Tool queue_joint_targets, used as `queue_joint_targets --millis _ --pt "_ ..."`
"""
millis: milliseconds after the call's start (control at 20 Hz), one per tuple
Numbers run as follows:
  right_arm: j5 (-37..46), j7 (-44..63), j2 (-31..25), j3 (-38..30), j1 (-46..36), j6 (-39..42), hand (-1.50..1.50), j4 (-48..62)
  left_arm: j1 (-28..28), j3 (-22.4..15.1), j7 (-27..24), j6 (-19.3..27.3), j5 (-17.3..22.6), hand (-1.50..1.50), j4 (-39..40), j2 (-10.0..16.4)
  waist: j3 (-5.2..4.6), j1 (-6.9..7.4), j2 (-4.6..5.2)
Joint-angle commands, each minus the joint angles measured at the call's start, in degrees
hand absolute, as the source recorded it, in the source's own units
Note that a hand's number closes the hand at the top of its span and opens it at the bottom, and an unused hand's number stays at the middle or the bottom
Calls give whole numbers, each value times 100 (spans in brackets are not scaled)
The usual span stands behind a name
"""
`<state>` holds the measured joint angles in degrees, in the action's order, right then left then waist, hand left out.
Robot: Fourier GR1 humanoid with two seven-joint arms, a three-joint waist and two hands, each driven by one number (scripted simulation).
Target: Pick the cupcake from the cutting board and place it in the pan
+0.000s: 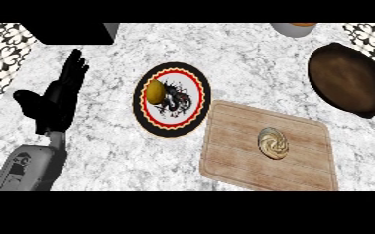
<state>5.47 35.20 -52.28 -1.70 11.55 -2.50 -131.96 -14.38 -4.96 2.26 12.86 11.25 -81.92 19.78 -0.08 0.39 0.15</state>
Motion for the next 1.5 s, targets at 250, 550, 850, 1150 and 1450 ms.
queue_joint_targets --millis 250,550,850,1150,1450 --pt "542 1142 917 1307 -1237 503 -150 -81 -153 189 45 -158 -180 0 145 -166 5 -29 -11" --pt "1060 1910 1435 1587 -1478 796 -150 143 334 471 -181 -430 -154 0 -53 -38 5 -29 -17" --pt "1958 1742 2035 1855 -1733 829 -150 1171 225 259 -44 -268 -446 0 -104 -445 7 -20 -12" --pt "1931 1130 2383 1643 -1229 1195 -150 1406 276 589 -85 -558 -427 0 -138 -365 8 -37 -17" --pt "1727 271 2478 1362 -1246 1624 -150 2096 284 651 -174 -574 -560 0 18 -515 8 -40 -14"
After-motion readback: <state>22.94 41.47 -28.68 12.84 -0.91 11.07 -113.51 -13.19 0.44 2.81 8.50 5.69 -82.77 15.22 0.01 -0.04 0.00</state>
